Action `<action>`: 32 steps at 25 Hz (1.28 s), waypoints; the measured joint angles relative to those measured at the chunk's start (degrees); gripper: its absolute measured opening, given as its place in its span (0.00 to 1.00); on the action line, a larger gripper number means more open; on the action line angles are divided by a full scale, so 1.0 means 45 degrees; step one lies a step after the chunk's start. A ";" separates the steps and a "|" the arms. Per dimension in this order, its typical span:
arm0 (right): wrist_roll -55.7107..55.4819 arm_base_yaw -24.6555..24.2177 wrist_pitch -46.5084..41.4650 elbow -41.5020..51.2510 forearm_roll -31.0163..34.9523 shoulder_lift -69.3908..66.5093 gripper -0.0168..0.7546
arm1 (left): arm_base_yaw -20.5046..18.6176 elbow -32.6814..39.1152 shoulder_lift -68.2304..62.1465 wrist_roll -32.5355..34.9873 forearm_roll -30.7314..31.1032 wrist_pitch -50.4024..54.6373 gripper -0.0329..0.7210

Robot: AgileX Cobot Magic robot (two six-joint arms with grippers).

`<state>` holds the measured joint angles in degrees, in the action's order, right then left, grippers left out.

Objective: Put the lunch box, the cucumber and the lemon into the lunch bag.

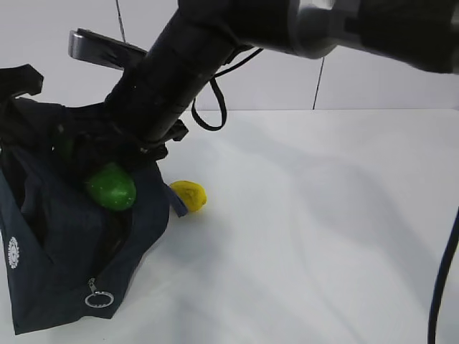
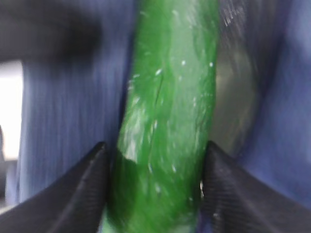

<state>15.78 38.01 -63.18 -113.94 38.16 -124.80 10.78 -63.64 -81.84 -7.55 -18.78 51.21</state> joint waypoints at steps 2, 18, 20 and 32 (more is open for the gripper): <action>0.0305 0.0020 0.0459 -0.0074 0.0427 -0.0233 0.62 | 0.0000 0.0000 0.0000 0.0054 -0.0102 0.0000 0.04; 0.0798 -0.0240 -0.1551 -0.2439 -0.0990 -0.0465 0.76 | 0.0000 0.0000 0.0000 0.0141 0.0146 -0.0022 0.04; 0.0421 -0.0299 -0.1551 -0.2795 -0.2336 -0.0441 0.75 | 0.0000 0.0000 0.0000 0.0141 0.0388 -0.0022 0.04; -0.0323 -0.0911 -0.1815 -0.2776 -0.6238 -0.0392 0.75 | 0.0000 0.0000 0.0000 0.0141 0.2527 0.0098 0.04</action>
<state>14.33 33.92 -71.35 -126.43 10.08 -126.57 10.78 -63.64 -81.84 -6.92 -7.41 51.65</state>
